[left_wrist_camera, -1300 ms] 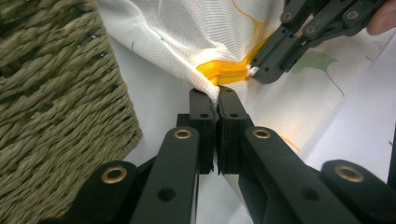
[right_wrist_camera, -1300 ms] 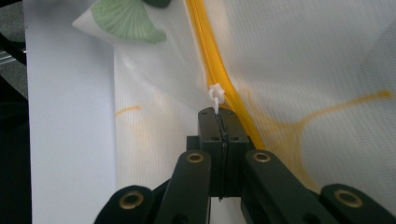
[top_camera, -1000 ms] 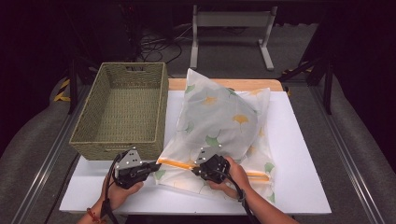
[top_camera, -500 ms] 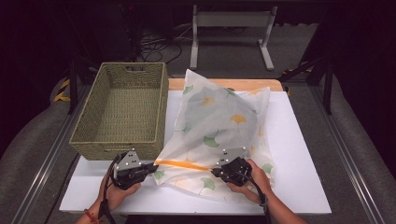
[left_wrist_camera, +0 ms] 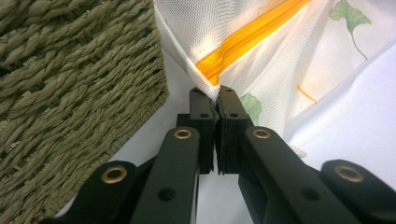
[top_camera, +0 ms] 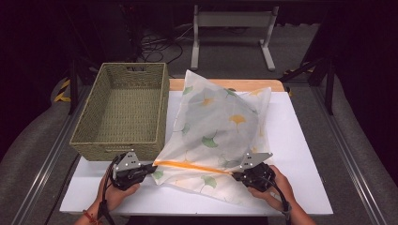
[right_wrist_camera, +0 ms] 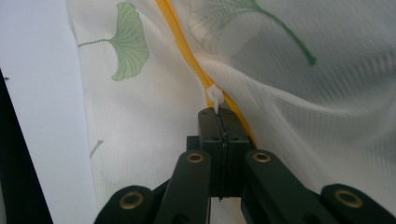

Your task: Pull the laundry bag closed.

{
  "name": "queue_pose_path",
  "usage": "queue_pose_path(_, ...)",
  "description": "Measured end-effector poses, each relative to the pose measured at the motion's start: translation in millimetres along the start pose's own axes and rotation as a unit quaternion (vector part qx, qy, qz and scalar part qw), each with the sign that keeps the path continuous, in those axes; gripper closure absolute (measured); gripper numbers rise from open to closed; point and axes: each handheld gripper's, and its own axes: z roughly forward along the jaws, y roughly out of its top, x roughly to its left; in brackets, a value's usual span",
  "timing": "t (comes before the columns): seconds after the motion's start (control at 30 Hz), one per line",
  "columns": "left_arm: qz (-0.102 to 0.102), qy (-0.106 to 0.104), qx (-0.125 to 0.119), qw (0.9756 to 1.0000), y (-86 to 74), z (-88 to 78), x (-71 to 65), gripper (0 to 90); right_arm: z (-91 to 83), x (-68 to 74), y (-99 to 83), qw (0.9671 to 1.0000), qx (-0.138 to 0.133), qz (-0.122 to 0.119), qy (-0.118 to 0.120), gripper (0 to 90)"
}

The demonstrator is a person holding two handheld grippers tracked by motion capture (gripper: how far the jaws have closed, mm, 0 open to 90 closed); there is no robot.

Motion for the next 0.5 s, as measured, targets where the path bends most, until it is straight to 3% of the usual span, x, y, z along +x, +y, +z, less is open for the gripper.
queue_pose_path(0.5,-0.001,0.008,0.0,1.0,-4.1,-5.6,3.4,87.4,-10.3,-3.3,-19.5,0.9999,0.011,0.011,-0.007,90.0)
